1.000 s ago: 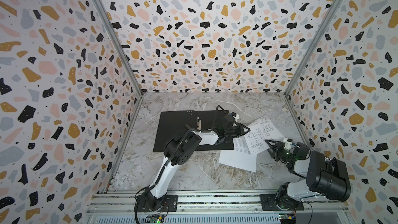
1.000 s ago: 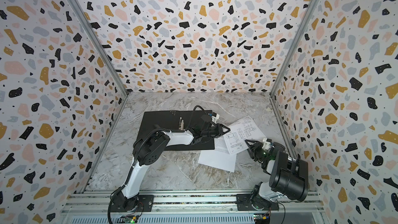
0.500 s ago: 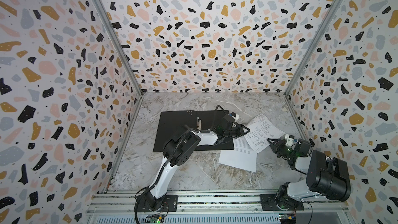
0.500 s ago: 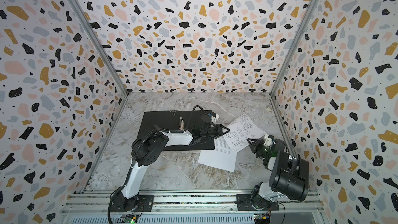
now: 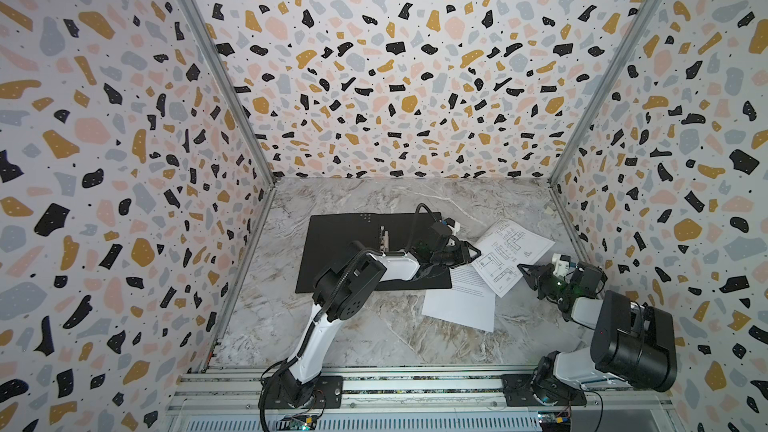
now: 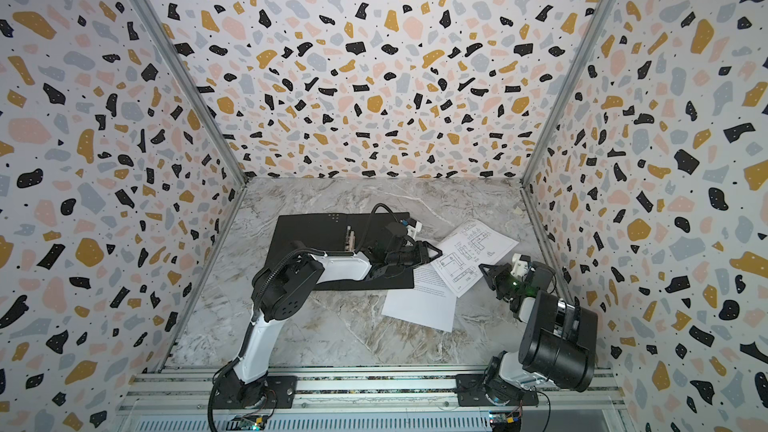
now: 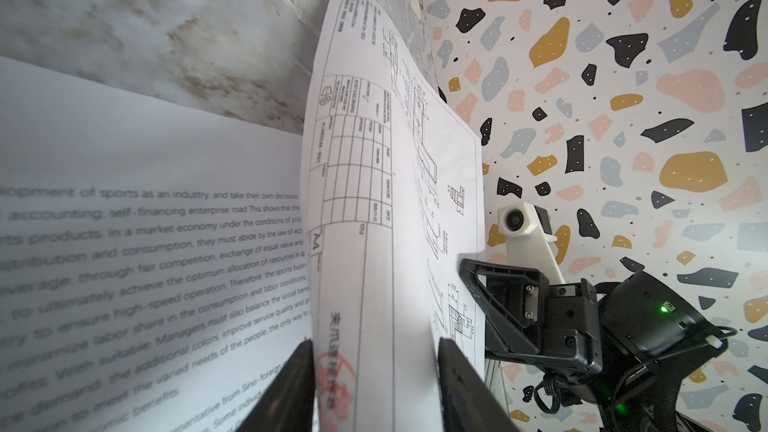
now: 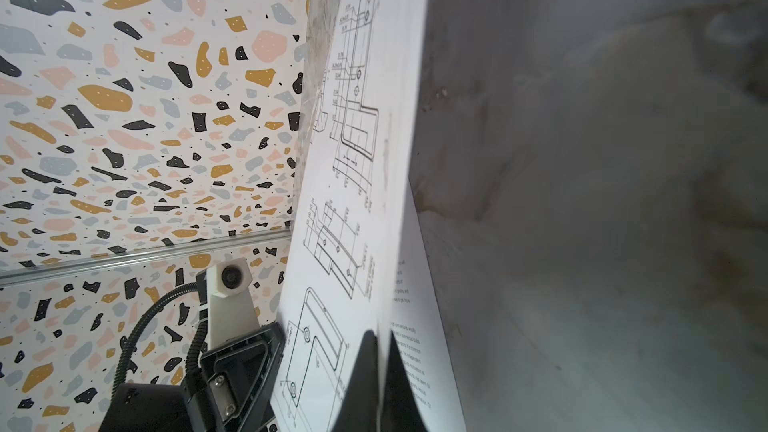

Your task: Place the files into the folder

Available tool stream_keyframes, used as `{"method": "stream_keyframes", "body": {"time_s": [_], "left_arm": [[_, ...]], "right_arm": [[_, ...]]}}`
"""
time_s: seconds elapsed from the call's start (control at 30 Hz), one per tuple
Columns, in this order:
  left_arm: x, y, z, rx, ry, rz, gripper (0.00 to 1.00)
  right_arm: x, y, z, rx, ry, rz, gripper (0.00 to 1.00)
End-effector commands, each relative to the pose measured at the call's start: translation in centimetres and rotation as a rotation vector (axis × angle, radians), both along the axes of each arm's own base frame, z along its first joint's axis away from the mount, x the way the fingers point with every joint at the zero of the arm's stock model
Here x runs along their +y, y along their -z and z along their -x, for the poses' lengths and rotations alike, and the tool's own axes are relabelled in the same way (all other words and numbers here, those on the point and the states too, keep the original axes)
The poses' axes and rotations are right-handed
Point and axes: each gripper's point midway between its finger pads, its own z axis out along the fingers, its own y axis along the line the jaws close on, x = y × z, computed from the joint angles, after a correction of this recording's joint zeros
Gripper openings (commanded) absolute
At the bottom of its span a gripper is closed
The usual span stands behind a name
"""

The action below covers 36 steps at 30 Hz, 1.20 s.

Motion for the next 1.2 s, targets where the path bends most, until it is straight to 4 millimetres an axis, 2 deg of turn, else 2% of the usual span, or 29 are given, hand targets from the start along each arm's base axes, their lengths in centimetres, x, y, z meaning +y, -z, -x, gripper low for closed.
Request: {"method": "stream_keyframes", "body": {"time_s": [0.0,0.63,0.73,0.77,0.8,0.83,1.0,1.17], "left_arm": [[0.1,-2.3,-0.3,-0.065,0.004,0.004,0.51],[1.7,-1.5,-1.0,-0.117,0.001,-0.116,0.73],[2.2,-1.5,-1.3,-0.131,-0.011,-0.140,0.83],[2.6,-1.6,-1.4,-0.140,-0.021,-0.156,0.87],[2.9,-1.6,-1.4,-0.146,-0.023,-0.177,0.98],[3.2,-1.8,-1.5,-0.156,-0.030,-0.186,1.00],[4.6,-2.9,-2.3,-0.208,-0.053,-0.244,1.00],[6.6,-2.8,-3.1,-0.233,-0.080,-0.312,1.00]], "right_arm": [[-0.4,-1.0,-0.5,-0.025,-0.009,0.045,0.00],[-1.0,-2.6,-1.3,-0.049,-0.034,0.114,0.00],[-1.0,-2.9,-1.4,-0.052,-0.037,0.121,0.00],[-1.0,-3.1,-1.4,-0.057,-0.039,0.126,0.00],[-1.0,-3.3,-1.5,-0.059,-0.042,0.131,0.00],[-1.1,-3.5,-1.5,-0.061,-0.044,0.136,0.00],[-1.3,-4.9,-1.9,-0.084,-0.049,0.170,0.00],[-1.5,-6.2,-2.2,-0.100,-0.052,0.192,0.00]]}}
